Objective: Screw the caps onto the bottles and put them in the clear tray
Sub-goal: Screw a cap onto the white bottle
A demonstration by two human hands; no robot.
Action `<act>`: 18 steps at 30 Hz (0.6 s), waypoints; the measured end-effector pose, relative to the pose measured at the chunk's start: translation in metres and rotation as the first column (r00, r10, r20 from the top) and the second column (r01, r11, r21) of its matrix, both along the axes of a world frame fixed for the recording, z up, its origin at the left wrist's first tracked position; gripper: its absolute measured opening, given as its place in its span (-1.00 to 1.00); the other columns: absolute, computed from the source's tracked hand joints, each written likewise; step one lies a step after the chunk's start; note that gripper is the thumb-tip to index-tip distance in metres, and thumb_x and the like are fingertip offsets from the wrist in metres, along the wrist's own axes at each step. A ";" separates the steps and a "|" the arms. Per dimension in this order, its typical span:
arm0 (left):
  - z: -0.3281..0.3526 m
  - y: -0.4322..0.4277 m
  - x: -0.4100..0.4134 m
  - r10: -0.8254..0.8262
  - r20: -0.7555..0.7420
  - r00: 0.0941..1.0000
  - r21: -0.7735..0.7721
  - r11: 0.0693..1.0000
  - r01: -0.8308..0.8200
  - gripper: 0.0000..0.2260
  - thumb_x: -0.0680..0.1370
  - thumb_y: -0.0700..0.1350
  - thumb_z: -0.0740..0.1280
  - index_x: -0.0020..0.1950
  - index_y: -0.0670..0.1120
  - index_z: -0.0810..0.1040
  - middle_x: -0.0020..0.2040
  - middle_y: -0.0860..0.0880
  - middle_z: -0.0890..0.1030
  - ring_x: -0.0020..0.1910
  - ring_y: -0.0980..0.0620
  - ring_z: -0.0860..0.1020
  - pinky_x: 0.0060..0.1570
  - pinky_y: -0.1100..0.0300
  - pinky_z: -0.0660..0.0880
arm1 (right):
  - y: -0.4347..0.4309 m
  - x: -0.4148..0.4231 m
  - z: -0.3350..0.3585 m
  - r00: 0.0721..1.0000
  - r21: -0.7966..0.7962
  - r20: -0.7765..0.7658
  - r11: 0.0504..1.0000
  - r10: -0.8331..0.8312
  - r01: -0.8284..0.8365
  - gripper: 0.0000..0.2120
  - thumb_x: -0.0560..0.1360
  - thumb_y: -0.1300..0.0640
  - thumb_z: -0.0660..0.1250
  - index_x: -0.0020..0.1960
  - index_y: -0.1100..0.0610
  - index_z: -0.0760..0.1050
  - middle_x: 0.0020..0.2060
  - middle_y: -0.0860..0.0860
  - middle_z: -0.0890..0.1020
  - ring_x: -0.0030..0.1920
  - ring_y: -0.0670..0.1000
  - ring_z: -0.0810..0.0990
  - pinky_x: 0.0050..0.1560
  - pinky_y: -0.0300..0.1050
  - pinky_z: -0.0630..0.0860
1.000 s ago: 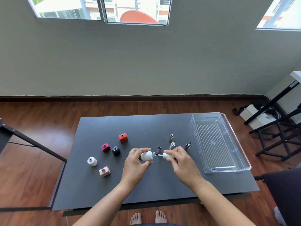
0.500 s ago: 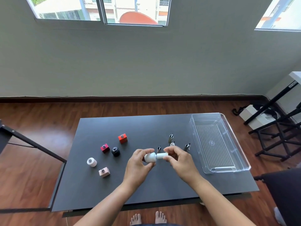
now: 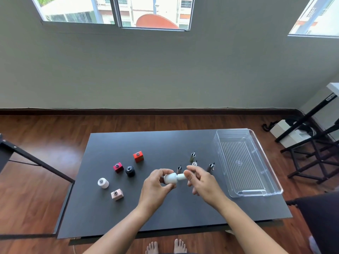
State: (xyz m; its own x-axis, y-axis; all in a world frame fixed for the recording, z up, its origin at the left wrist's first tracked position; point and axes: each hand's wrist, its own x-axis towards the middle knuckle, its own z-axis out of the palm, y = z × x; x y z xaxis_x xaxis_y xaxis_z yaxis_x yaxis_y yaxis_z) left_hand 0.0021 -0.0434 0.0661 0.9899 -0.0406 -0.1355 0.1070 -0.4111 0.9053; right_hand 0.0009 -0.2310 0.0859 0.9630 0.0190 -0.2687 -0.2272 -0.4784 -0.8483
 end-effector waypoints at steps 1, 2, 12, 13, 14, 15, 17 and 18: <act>0.000 0.000 0.001 0.003 -0.001 1.000 0.001 1.000 -0.003 -0.66 0.32 -0.18 0.54 -0.04 0.18 0.59 -0.03 0.19 0.61 -0.11 0.23 0.56 -0.09 0.37 0.49 | -0.001 0.000 -0.002 1.000 0.041 0.009 0.999 0.002 -0.003 -0.78 0.43 -0.22 0.38 0.04 -0.22 0.49 -0.32 -0.11 0.61 -0.42 -0.11 0.58 -0.26 -0.19 0.56; -0.001 0.001 0.001 0.004 -0.002 1.000 0.001 1.000 -0.004 -0.66 0.32 -0.18 0.54 -0.04 0.18 0.59 -0.02 0.18 0.61 -0.10 0.23 0.56 -0.10 0.38 0.48 | -0.003 -0.001 -0.004 1.000 0.063 0.021 0.998 0.005 -0.007 -0.77 0.43 -0.03 0.44 0.03 -0.20 0.48 -0.28 -0.09 0.60 -0.39 -0.10 0.59 -0.22 -0.15 0.59; 0.000 -0.001 0.003 -0.028 0.014 1.000 0.035 0.999 0.027 -0.66 0.33 -0.17 0.54 -0.04 0.19 0.58 -0.04 0.19 0.60 -0.11 0.22 0.58 -0.10 0.40 0.47 | -0.006 0.003 -0.001 0.998 -0.039 -0.046 0.999 -0.036 0.035 -0.55 0.49 -0.30 0.23 -0.29 0.06 0.54 -0.41 -0.03 0.69 -0.50 -0.04 0.60 -0.32 -0.13 0.55; 0.000 -0.001 0.003 -0.028 0.014 1.000 0.034 0.999 0.028 -0.67 0.33 -0.17 0.54 -0.04 0.19 0.58 -0.04 0.19 0.60 -0.11 0.22 0.57 -0.10 0.41 0.47 | -0.007 0.003 -0.001 0.998 -0.049 -0.049 0.998 -0.031 0.028 -0.53 0.46 -0.35 0.21 -0.27 0.03 0.55 -0.40 -0.04 0.70 -0.50 -0.05 0.61 -0.32 -0.17 0.55; 0.000 -0.001 0.003 -0.026 0.012 1.000 0.033 0.999 0.026 -0.67 0.33 -0.17 0.54 -0.04 0.18 0.59 -0.04 0.19 0.60 -0.11 0.22 0.57 -0.11 0.41 0.47 | -0.007 0.003 0.000 0.999 -0.041 -0.047 0.999 -0.017 0.015 -0.56 0.44 -0.37 0.23 -0.22 -0.01 0.56 -0.37 -0.05 0.70 -0.48 -0.06 0.61 -0.32 -0.21 0.55; 0.000 0.000 0.004 -0.024 0.011 1.000 0.032 0.999 0.024 -0.67 0.33 -0.16 0.54 -0.04 0.18 0.59 -0.04 0.19 0.60 -0.11 0.22 0.57 -0.11 0.41 0.47 | -0.007 0.002 -0.001 0.999 -0.017 -0.035 1.000 -0.002 0.001 -0.64 0.42 -0.35 0.28 -0.14 -0.06 0.57 -0.34 -0.05 0.70 -0.46 -0.06 0.62 -0.31 -0.24 0.56; 0.001 0.000 0.004 -0.022 0.012 1.000 0.037 0.999 0.022 -0.67 0.33 -0.17 0.54 -0.04 0.18 0.59 -0.03 0.19 0.61 -0.11 0.23 0.57 -0.11 0.42 0.46 | -0.008 0.002 -0.003 1.000 0.036 -0.001 0.999 0.022 -0.022 -0.81 0.41 -0.14 0.43 -0.03 -0.11 0.55 -0.29 -0.06 0.66 -0.40 -0.06 0.63 -0.24 -0.21 0.60; 0.001 0.000 0.004 -0.022 0.015 1.000 0.039 0.999 0.021 -0.67 0.33 -0.17 0.53 -0.03 0.18 0.59 -0.03 0.19 0.61 -0.11 0.24 0.57 -0.11 0.44 0.45 | -0.009 0.002 -0.004 0.999 0.033 0.019 0.999 0.033 -0.033 -0.86 0.42 -0.01 0.45 -0.05 -0.11 0.56 -0.29 -0.07 0.64 -0.38 -0.05 0.63 -0.22 -0.17 0.62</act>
